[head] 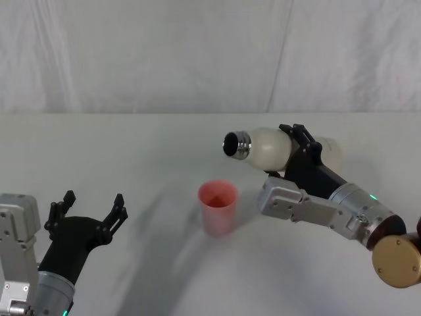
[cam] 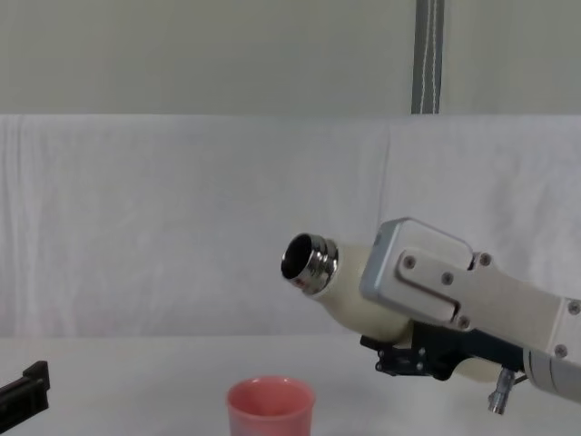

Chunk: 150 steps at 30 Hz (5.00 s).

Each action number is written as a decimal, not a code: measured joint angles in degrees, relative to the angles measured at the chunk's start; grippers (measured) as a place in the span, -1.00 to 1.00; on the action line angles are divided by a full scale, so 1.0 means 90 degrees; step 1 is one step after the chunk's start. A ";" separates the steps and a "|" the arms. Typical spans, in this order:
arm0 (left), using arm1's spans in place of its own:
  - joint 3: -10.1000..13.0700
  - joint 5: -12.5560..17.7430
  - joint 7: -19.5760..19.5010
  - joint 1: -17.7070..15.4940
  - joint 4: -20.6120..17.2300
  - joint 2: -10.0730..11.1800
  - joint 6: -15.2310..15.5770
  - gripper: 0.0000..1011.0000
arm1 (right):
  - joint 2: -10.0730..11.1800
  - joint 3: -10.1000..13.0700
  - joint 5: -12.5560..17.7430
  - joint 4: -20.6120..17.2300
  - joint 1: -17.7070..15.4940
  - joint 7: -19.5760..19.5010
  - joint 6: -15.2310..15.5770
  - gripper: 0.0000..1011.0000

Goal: Grasp the thermos with one hand and pour water into the cup lid.

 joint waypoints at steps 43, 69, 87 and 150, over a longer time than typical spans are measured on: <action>0.0000 0.0000 0.0000 0.0000 0.0000 0.0000 0.0000 0.98 | 0.0171 -0.0602 -0.1426 0.0154 0.0126 -0.0326 0.0587 0.88; 0.0000 0.0000 0.0000 0.0000 0.0000 0.0000 0.0000 0.98 | 0.0169 -0.0595 -0.1413 0.0156 0.0126 -0.0328 0.0571 0.88; 0.0000 0.0000 0.0000 0.0000 0.0000 0.0000 0.0000 0.98 | 0.0245 -0.0743 -0.1720 0.0125 0.0312 -0.0170 0.0677 0.88; 0.0000 0.0000 0.0000 0.0000 0.0000 0.0000 0.0000 0.98 | 0.0399 -0.0947 -0.2077 -0.0101 0.0434 0.0047 0.0865 0.88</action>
